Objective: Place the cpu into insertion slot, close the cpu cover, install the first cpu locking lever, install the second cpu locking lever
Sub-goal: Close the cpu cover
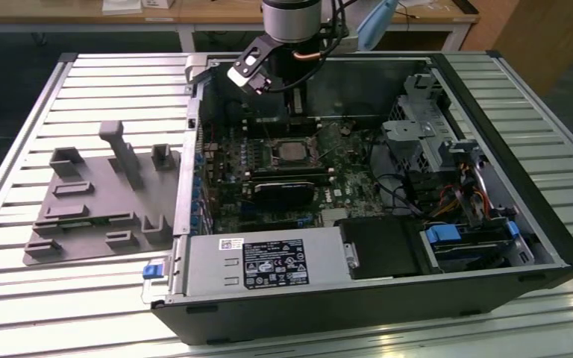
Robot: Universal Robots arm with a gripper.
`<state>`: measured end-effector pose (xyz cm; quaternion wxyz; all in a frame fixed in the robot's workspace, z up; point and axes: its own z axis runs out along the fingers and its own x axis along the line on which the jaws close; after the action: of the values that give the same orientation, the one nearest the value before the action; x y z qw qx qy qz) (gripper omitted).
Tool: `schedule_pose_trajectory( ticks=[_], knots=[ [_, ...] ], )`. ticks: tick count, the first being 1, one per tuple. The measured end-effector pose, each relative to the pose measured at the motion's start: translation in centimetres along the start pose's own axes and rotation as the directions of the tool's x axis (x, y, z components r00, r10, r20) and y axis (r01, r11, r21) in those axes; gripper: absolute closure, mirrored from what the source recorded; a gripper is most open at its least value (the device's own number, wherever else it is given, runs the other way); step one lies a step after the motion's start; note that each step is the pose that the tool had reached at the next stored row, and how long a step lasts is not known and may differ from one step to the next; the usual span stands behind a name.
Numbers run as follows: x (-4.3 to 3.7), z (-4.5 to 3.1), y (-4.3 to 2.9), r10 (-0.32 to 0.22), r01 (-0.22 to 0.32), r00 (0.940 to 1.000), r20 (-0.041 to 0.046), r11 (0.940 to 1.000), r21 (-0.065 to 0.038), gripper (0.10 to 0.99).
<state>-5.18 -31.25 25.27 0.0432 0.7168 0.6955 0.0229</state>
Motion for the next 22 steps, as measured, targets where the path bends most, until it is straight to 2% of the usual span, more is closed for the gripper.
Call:
schedule_pose_trajectory(
  ticks=[5, 15, 22],
  knots=[
    [-0.01, -0.09, 0.0, 0.0, 0.0, 1.0, 0.0006, 1.0, 0.0, 0.98],
    [-0.04, -1.56, 0.14, 0.0, 0.0, 1.0, -0.0003, 1.0, 0.0, 0.98],
    [-0.04, -1.65, 0.2, 0.0, 0.0, 1.0, -0.0003, 1.0, 0.0, 0.98]
  ],
)
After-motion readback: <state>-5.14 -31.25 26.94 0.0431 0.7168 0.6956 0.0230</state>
